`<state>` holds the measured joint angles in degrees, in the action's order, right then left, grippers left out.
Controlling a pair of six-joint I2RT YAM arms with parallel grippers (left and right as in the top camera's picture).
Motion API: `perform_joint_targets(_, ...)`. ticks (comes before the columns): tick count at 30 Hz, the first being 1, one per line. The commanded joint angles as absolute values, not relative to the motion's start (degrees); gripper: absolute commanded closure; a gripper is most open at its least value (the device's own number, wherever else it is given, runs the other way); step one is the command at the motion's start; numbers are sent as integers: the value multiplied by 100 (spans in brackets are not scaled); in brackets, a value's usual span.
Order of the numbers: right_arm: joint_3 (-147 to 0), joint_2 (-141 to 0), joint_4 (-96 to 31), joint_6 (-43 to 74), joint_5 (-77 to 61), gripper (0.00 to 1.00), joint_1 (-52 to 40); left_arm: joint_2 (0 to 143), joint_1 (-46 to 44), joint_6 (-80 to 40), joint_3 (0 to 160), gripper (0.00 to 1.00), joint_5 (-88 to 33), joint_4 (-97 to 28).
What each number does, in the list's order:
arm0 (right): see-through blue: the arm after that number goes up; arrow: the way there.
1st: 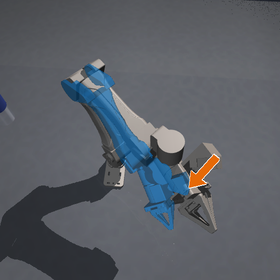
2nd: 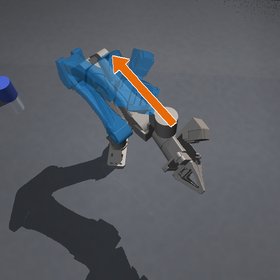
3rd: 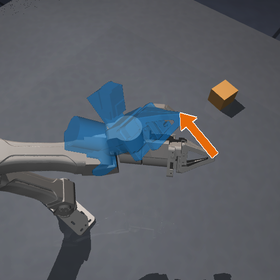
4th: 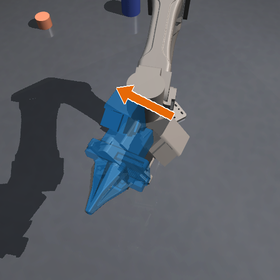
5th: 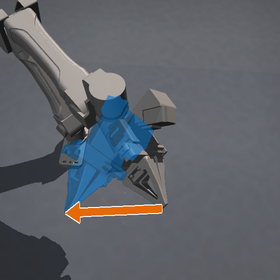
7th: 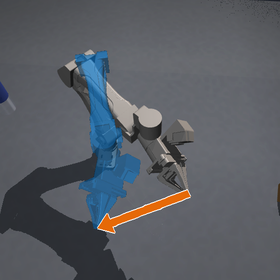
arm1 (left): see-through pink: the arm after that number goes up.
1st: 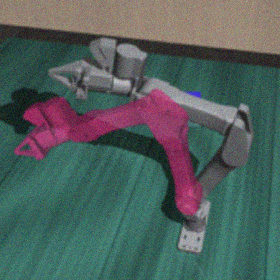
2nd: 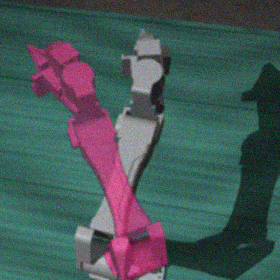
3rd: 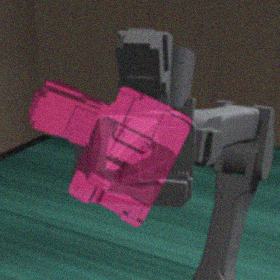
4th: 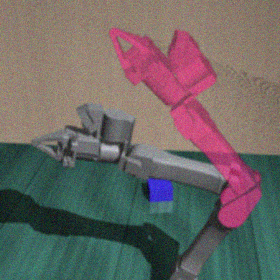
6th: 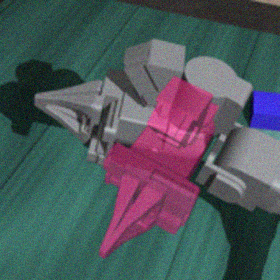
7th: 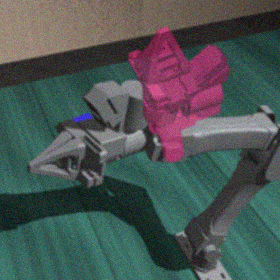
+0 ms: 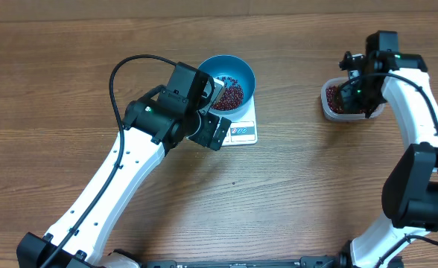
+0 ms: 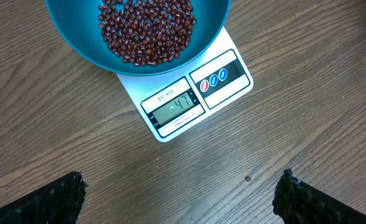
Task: Scoop item into bowl and weigh 150g on scale
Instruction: 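Dip the scoop into the bean tub with the right gripper and fill it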
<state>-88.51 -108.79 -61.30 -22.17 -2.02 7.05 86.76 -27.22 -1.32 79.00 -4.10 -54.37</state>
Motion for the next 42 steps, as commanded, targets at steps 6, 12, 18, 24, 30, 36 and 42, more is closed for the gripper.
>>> perform_joint_targets(6,-8851,-10700,-6425,-2912,-1964,96,1238,8547,-2692,-172,7881,0,-449,-5413)
perform_joint_targets(12,-8851,-10700,-6442,-3035,-2316,96,1490,8547,-2692,-169,7881,0,-449,-5413)
perform_joint_targets(18,-8847,-10700,-6440,-3162,-2797,96,1737,8547,-2692,-169,7881,0,-449,-5413)
perform_joint_targets(24,-8844,-10704,-6438,-3157,-2875,96,1986,8547,-2692,-169,7881,0,-449,-5413)
perform_joint_targets(30,-8700,-10709,-6346,-3157,-2987,96,2082,8547,-2692,-169,7881,0,-449,-5415)
perform_joint_targets(36,-8403,-10748,-6130,-3135,-3151,96,2102,8547,-2692,-169,7881,0,-449,-5413)
perform_joint_targets(42,-8394,-10748,-6171,-3135,-3522,96,2298,8547,-2692,-169,7881,0,-449,-5413)
